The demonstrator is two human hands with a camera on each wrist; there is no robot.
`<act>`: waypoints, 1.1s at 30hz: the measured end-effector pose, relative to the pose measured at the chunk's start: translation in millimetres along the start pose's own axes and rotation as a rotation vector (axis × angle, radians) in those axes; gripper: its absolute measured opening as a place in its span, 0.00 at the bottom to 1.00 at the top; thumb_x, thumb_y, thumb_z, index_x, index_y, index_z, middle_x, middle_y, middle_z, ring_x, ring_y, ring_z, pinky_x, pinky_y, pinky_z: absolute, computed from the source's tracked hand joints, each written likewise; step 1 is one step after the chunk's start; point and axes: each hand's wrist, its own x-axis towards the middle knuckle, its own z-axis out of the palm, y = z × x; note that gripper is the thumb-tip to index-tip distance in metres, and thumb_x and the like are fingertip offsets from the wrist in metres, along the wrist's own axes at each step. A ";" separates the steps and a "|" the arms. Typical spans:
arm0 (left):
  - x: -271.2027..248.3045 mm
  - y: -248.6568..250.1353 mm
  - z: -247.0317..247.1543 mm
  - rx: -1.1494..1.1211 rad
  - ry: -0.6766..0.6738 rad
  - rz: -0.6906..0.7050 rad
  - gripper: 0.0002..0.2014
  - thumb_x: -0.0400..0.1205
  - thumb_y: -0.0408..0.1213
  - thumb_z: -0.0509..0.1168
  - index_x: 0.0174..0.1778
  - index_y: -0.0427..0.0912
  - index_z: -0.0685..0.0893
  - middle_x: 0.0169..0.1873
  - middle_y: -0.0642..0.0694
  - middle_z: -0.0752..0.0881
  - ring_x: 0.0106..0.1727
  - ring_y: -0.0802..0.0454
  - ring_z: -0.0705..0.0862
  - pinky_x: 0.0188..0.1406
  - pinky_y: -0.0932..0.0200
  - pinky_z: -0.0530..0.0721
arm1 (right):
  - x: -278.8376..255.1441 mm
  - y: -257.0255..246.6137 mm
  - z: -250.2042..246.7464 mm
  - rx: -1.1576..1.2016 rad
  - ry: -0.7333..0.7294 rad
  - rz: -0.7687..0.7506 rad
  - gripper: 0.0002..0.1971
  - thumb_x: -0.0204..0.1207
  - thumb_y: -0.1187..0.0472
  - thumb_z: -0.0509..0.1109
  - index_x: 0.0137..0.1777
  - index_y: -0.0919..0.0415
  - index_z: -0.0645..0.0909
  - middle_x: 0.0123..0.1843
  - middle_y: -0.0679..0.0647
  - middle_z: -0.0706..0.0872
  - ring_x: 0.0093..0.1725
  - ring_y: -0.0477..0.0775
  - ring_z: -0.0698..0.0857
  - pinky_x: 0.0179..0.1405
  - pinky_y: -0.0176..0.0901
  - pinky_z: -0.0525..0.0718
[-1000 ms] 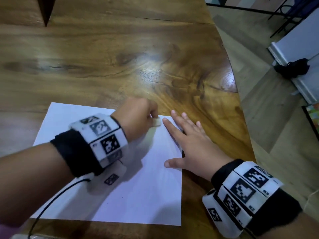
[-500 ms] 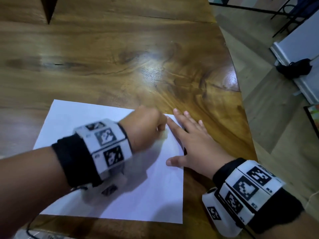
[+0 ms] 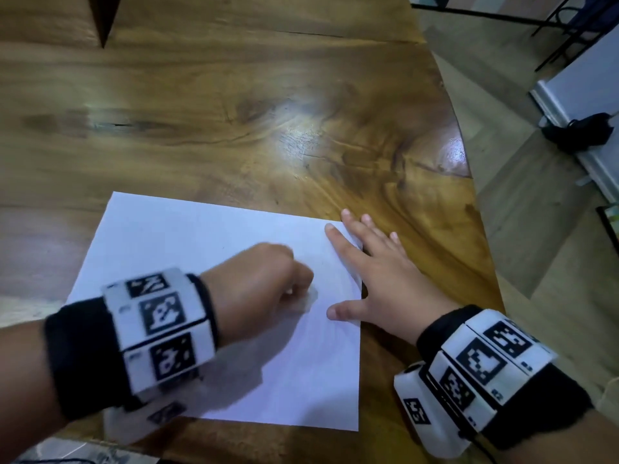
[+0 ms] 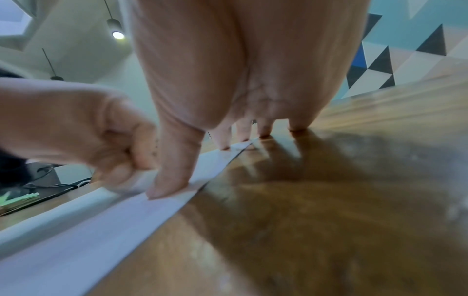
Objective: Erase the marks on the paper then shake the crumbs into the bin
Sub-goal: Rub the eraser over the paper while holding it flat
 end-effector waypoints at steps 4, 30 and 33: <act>15.0 -4.9 -7.2 0.028 0.024 -0.063 0.06 0.72 0.41 0.64 0.36 0.46 0.85 0.31 0.50 0.76 0.37 0.46 0.79 0.35 0.63 0.66 | 0.0 0.0 0.3 0.002 0.000 0.004 0.53 0.67 0.40 0.72 0.80 0.40 0.36 0.81 0.38 0.28 0.79 0.42 0.27 0.75 0.42 0.27; -18.0 8.3 6.1 0.012 -0.097 -0.081 0.06 0.70 0.32 0.60 0.34 0.45 0.80 0.35 0.47 0.77 0.35 0.46 0.80 0.35 0.52 0.80 | -0.3 0.6 -0.1 0.020 0.000 0.006 0.55 0.67 0.40 0.73 0.81 0.44 0.34 0.81 0.39 0.26 0.79 0.41 0.27 0.76 0.43 0.29; -17.3 7.7 8.2 0.029 -0.083 -0.105 0.05 0.71 0.32 0.61 0.34 0.46 0.80 0.35 0.48 0.77 0.35 0.46 0.80 0.37 0.50 0.81 | -3.7 1.7 0.1 0.029 0.032 0.028 0.58 0.65 0.42 0.75 0.81 0.51 0.34 0.76 0.36 0.25 0.75 0.36 0.27 0.77 0.41 0.30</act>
